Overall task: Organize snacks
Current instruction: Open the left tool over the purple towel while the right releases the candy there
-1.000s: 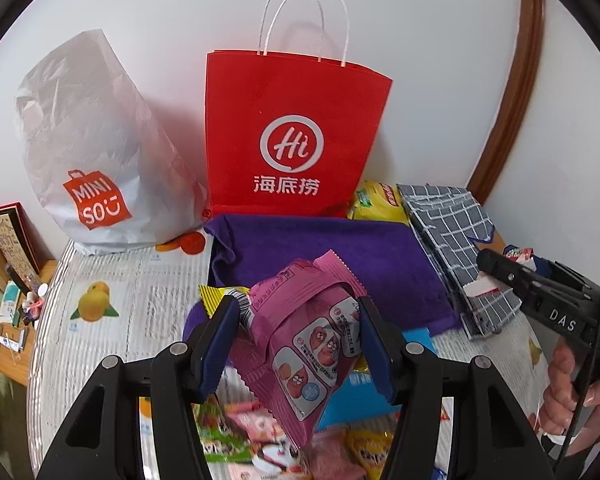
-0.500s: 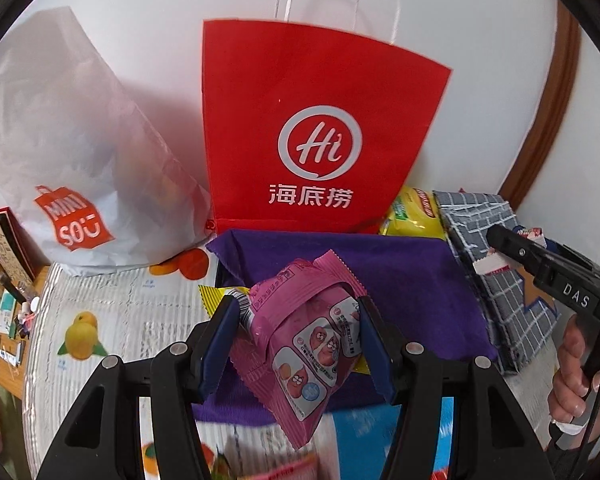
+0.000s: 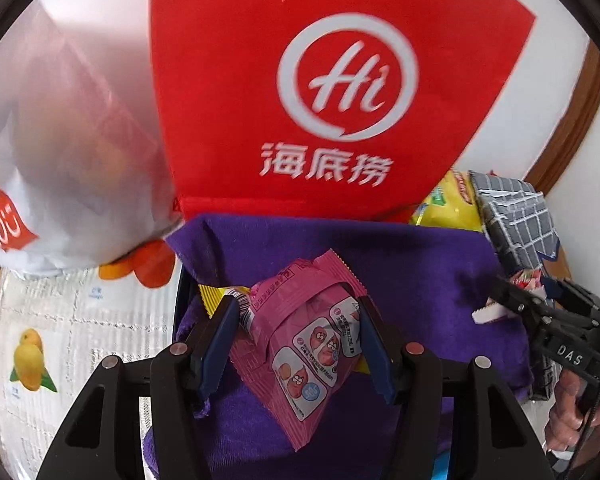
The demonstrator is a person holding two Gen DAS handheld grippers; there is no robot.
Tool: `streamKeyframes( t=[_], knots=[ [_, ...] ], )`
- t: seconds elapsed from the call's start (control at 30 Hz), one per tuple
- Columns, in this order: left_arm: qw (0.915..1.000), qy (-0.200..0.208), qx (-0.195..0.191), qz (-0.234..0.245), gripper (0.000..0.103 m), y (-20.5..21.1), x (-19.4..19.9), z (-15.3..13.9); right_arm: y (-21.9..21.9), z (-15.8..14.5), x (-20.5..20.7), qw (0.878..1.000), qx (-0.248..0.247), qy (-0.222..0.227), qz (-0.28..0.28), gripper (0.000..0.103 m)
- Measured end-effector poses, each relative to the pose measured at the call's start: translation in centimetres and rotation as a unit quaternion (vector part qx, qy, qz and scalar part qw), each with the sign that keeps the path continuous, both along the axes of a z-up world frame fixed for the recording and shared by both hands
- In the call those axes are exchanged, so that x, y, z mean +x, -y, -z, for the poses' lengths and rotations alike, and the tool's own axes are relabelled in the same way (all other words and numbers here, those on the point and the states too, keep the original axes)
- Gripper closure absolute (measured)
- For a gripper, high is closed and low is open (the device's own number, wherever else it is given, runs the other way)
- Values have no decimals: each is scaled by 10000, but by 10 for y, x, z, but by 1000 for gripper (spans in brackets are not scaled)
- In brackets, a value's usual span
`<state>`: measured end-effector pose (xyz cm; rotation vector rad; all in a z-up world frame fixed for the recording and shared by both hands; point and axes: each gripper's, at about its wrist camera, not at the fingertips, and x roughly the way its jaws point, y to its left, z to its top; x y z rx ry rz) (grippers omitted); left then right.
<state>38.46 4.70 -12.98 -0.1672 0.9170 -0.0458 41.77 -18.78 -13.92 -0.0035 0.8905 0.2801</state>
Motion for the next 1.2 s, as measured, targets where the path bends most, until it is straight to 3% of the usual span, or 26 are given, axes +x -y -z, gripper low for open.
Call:
streamKeyframes(
  t=[0.27, 0.63, 0.73, 0.8, 0.87, 1.2],
  knots=[
    [9997, -207, -75, 141, 46, 3, 7, 16, -9, 29, 11, 9993, -100, -349, 4, 41],
    [9995, -227, 63, 207, 46, 9, 9, 16, -13, 34, 11, 9989, -202, -434, 2, 38],
    [9993, -260, 62, 256, 40, 13, 10, 14, -13, 30, 10, 9987, -220, -453, -20, 36],
    [9996, -149, 70, 227, 25, 14, 7, 8, -15, 27, 10, 9987, -192, -461, -35, 33],
    [9997, 21, 67, 228, 21, 15, 3, 0, -14, 21, 7, 9990, -138, -429, -24, 29],
    [9988, 440, 3, 205, 19, 20, -21, -41, -5, -43, -26, 9993, -149, 313, 166, 24]
  ],
)
